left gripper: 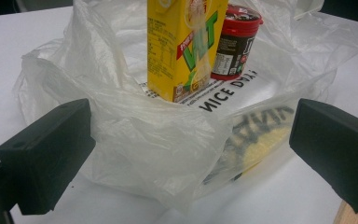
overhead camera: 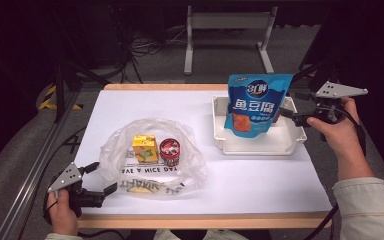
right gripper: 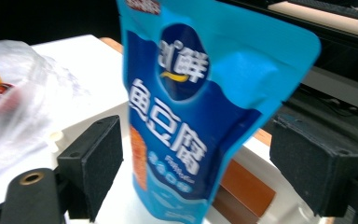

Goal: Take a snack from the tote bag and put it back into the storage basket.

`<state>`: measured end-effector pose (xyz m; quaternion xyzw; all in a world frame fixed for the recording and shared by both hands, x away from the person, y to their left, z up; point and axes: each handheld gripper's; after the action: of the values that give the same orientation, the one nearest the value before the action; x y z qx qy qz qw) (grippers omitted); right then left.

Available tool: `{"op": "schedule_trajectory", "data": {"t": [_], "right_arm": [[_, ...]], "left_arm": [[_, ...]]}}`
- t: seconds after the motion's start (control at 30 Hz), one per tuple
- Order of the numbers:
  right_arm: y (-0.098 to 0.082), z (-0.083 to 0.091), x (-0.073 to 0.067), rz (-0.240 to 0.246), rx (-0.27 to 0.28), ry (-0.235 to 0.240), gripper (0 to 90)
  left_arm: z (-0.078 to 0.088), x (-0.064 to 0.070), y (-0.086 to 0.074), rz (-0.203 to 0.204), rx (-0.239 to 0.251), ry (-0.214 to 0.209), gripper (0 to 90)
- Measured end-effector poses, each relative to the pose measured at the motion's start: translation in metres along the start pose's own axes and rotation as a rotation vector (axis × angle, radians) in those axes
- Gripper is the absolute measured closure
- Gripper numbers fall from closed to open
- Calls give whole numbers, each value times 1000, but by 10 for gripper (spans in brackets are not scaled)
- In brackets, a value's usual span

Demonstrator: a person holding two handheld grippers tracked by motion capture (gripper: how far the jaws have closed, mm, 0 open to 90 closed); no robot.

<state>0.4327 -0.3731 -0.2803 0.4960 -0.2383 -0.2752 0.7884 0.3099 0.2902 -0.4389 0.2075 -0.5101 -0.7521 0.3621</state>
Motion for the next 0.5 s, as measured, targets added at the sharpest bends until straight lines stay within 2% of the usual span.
{"op": "schedule_trajectory", "data": {"t": [0.3, 0.43, 0.5], "right_arm": [[10, 4, -19, -20, 40, 49, 181], [14, 3, -26, -37, 27, 49, 186], [18, 2, -34, -43, 28, 66, 186]], "left_arm": [[1, 0, 0, 2, -1, 3, 7], [1, 1, 0, 1, 5, 1, 7], [1, 1, 0, 2, 6, -1, 7]]}}
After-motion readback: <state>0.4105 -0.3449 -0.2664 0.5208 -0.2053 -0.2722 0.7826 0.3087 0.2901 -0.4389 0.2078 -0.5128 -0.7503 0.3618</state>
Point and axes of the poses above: each handheld gripper's, and its own axes: z roughly backward along the jaws, y roughly out of its top, x roughly to its right, and after that the axes turned 6 degrees about y, right-handed
